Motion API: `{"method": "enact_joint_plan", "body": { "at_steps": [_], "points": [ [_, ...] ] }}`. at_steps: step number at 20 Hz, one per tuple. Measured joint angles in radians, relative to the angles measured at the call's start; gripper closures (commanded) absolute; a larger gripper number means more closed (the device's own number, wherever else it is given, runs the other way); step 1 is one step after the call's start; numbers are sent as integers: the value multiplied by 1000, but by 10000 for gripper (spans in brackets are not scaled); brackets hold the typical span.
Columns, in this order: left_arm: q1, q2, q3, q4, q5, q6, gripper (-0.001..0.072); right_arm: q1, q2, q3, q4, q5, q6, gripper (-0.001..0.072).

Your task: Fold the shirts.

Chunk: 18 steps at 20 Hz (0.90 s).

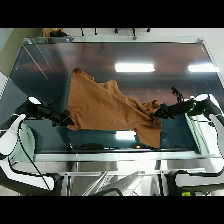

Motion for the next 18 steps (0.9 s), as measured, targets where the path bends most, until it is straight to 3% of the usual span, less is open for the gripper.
{"method": "enact_joint_plan", "body": {
  "at_steps": [4, 8, 11, 15, 18],
  "points": [
    [5, 189, 85, -111, -61, 22, 688, -39, 85, 101, 196, 50, -69, 691],
    [74, 446, 369, -526, -103, 93, 689, -123, 241, 353, 543, 64, -196, 690],
    [199, 592, 648, -740, -24, 93, 689, -217, 356, 591, 693, 1, -244, 691],
    [524, 712, 938, -861, 27, -14, 689, -321, 477, 846, 668, -119, -259, 691],
    [707, 752, 953, -884, 9, -70, 690, -347, 509, 928, 573, -158, -212, 692]
  ]
}}
